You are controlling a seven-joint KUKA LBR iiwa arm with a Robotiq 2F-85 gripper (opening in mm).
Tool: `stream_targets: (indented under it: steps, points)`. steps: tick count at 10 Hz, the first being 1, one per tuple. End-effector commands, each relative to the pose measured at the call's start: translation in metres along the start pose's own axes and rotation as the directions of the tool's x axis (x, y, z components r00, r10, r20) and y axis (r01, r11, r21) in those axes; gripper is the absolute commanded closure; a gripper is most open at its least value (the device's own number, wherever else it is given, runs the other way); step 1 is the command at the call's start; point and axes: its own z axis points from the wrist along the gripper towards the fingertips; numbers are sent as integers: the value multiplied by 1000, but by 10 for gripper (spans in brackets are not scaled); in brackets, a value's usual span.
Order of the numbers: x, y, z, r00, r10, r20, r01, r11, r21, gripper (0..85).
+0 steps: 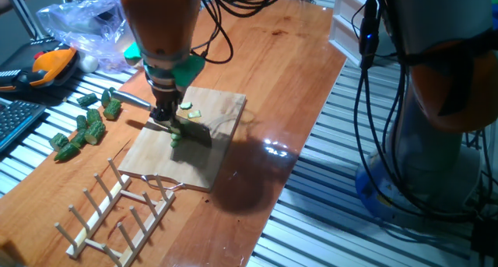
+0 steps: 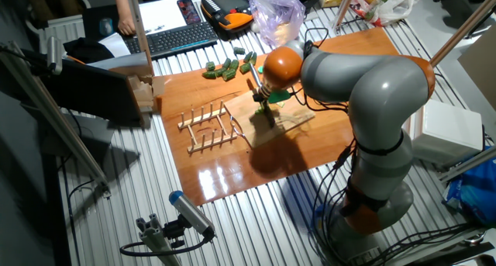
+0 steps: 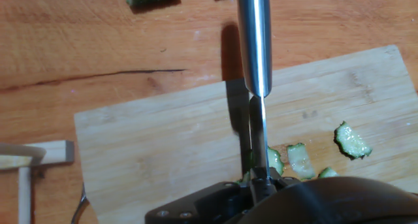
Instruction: Chop the cucumber into shreds
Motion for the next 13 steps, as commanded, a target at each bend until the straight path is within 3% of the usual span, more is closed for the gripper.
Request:
stream_targets:
  steps: [1,2,3,4,8,9,12,13]
  points:
    - [-1,-3,-1,1000,-7,-1,7,1000,7,850]
    - [-5,-6,-6,1000,-11,-18,11,1000,-10,850]
    - [-12,-12,-14,998,-4,-57,1,998,-60,850]
    - [-16,-16,-19,997,-10,-76,4,997,-81,850]
    - [-17,-14,-20,998,-4,-69,-1,997,-78,850]
    - [-17,-14,-20,997,5,-74,-12,995,-97,850]
    - [-20,-11,-29,996,8,-93,-16,995,-95,850]
    - [-20,-11,-33,994,8,-105,-20,994,-107,850]
